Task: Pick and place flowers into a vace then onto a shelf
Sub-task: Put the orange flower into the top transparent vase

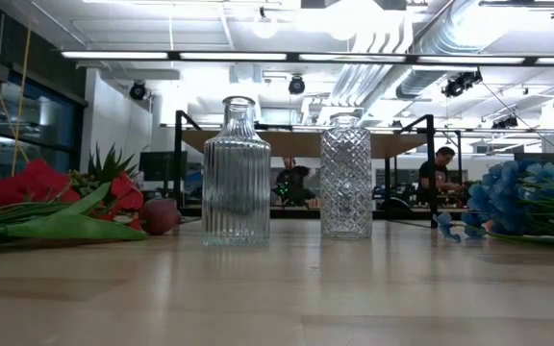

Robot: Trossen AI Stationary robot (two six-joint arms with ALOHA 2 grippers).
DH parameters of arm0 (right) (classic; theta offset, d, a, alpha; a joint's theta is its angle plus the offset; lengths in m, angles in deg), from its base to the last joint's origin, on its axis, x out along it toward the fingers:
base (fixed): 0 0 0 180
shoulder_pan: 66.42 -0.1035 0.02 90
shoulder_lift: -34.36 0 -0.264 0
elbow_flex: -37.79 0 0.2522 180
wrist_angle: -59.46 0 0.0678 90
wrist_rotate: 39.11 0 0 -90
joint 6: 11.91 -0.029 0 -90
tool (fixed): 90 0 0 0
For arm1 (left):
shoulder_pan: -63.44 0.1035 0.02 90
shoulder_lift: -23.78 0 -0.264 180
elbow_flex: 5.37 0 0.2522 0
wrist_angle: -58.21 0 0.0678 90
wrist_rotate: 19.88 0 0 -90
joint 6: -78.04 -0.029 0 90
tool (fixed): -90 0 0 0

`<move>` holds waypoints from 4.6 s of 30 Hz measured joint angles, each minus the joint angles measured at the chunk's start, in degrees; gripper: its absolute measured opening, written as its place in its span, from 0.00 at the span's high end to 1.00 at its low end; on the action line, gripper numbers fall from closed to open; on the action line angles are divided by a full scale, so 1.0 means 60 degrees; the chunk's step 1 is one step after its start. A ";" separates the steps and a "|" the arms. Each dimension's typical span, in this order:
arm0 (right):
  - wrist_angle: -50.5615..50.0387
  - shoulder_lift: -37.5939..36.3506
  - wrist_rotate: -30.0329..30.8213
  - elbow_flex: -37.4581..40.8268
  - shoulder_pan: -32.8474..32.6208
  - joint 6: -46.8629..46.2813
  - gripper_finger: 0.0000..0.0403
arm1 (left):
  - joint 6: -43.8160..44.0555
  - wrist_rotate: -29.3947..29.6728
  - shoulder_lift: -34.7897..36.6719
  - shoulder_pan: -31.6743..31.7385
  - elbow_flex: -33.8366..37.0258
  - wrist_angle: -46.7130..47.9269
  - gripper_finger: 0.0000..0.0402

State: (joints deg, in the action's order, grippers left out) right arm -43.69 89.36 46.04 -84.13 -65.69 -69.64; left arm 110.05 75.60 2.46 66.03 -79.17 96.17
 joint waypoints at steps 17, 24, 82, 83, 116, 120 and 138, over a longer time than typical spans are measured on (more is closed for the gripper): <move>-0.0094 -0.0707 -0.1798 0.4095 -0.0231 -0.0929 0.11 | 0.0231 0.0370 0.0000 0.0000 0.0002 0.0635 0.01; 0.0128 -0.0952 -0.1235 0.4824 -0.1546 -0.1937 0.11 | 0.0248 0.0370 0.0004 0.0000 0.0002 0.0767 0.01; 0.1473 0.6212 0.2200 0.5558 -0.7772 -0.6658 0.11 | 0.0262 -0.0658 0.0004 0.0000 0.0002 0.0753 0.01; 0.1717 0.6181 0.2074 0.5745 -0.7746 -0.6662 0.11 | 0.0262 -0.0661 0.0004 0.0000 0.0002 0.0756 0.01; 0.5242 0.6127 0.1080 0.8197 -0.8338 -0.7317 0.23 | 0.0466 -0.0683 0.0007 0.0000 0.0002 0.0749 0.01; 0.5273 0.6224 0.1075 0.8194 -0.8338 -0.7317 0.23 | 0.0466 -0.0683 0.0007 0.0000 0.0002 0.0749 0.01; 0.5599 0.7274 0.0734 0.8186 -0.8338 -0.7342 0.23 | 0.0474 -0.0676 0.0007 0.0000 0.0002 0.0745 0.01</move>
State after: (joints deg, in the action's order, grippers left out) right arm -10.09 133.01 50.44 -35.02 -115.72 -113.69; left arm 112.89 71.55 2.50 66.03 -79.16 100.64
